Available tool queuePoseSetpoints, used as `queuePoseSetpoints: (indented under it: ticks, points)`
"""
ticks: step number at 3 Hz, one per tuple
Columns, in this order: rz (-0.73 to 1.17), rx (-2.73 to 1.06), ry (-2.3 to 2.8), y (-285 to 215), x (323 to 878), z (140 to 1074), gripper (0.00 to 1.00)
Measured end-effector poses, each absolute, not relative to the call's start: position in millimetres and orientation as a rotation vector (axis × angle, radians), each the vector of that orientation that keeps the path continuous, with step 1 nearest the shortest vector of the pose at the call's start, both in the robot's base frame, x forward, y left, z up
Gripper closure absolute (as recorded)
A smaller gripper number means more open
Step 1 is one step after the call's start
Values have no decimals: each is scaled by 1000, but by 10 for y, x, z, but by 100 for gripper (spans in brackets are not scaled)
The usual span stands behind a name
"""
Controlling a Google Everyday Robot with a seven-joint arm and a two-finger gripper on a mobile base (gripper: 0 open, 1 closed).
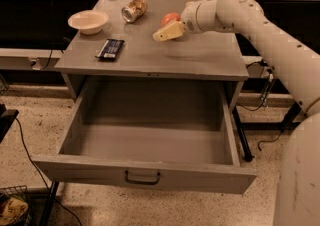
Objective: Place apple into top drawer
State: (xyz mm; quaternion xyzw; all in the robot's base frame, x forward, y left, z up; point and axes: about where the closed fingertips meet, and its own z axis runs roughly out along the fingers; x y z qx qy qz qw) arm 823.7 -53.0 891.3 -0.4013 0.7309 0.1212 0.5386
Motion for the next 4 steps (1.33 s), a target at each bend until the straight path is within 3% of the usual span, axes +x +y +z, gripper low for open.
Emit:
queuePoseSetpoints:
  ticks: [2,4]
  points:
    - [348,-852,1753,-369,8546,8604,1]
    - [374,-826,1728,-351,8661,8541,46]
